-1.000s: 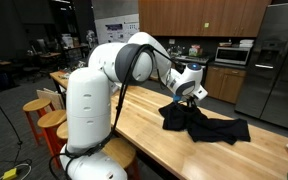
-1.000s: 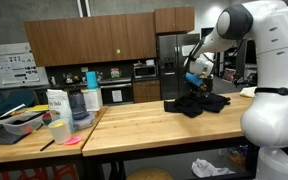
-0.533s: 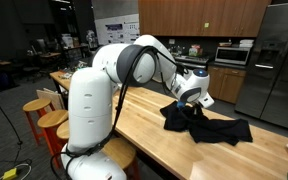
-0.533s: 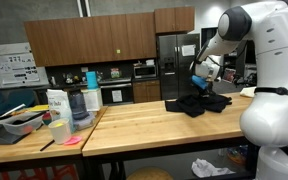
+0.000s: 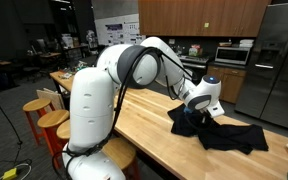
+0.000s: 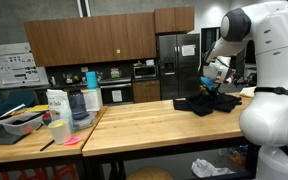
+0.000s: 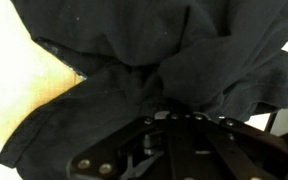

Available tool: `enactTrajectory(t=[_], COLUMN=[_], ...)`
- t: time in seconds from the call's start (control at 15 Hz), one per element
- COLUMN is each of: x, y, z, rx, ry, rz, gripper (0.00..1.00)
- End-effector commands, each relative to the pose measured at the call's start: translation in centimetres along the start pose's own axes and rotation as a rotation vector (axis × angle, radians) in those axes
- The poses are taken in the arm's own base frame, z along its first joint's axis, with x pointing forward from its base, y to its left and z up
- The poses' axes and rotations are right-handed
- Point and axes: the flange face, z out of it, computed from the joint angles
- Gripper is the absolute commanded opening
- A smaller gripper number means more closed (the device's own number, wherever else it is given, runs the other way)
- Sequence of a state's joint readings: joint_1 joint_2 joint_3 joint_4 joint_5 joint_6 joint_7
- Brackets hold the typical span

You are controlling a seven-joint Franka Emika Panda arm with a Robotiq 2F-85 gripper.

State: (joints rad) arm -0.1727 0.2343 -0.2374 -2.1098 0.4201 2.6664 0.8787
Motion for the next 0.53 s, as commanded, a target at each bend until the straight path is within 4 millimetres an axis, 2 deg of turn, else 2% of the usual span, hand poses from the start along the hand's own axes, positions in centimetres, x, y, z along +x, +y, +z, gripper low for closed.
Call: enactTrajectory(t=[0.0,0.47], x=[1.7,4.5], y=[0.9,3.1], z=[-0.1,-0.2], rx=[-0.011,-0.024], ry=[0.030,0.029], rz=[0.091,0.244], gripper=[0.01,0.01])
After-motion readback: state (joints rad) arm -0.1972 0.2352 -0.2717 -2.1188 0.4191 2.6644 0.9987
